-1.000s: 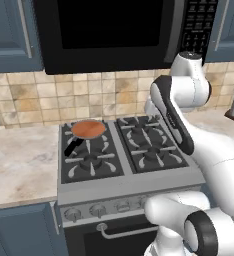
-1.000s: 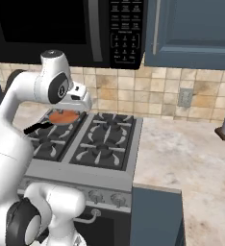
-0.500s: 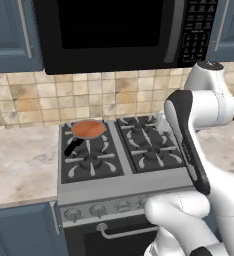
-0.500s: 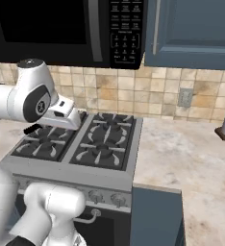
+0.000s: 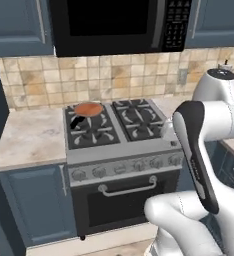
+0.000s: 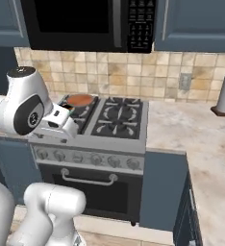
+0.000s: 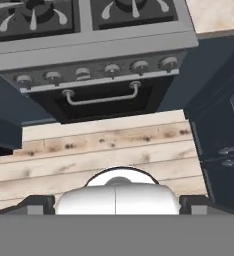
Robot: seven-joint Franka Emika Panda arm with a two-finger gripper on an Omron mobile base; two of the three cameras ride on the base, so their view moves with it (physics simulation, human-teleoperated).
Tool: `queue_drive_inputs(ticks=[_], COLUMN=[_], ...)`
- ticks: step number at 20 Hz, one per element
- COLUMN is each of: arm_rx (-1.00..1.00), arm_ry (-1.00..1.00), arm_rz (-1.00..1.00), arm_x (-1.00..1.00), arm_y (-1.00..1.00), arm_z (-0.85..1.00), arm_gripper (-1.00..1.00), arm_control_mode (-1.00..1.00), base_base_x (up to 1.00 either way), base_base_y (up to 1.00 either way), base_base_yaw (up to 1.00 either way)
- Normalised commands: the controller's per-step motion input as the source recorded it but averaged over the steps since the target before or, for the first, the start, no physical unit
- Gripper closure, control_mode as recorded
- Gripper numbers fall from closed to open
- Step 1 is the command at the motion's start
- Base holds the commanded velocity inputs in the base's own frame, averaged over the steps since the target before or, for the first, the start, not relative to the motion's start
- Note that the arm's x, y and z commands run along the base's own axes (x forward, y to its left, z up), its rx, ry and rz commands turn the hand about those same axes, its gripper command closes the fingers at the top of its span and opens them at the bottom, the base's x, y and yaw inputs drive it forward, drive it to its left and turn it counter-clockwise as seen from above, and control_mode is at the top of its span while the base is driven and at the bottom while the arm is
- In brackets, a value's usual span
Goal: Retrieve the steak from the fridge and place it on the saucepan with marinade on the stove.
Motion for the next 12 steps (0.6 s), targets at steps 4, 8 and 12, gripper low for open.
queue_drive_inputs(ticks=[4, 8, 12], arm_rx=[0.00, 0.00, 0.00], arm_ry=[0.00, 0.00, 0.00], arm_rz=[0.00, 0.00, 0.00], arm_x=[0.00, 0.00, 0.00], arm_y=[0.00, 0.00, 0.00], arm_z=[0.00, 0.00, 0.00], arm_gripper=[-1.00, -1.00, -1.00], arm_control_mode=[1.00, 1.00, 1.00], base_base_x=[-0.93, -0.74, -0.51], base_base_y=[1.00, 1.00, 1.00], base_base_yaw=[-0.20, -0.21, -0.23])
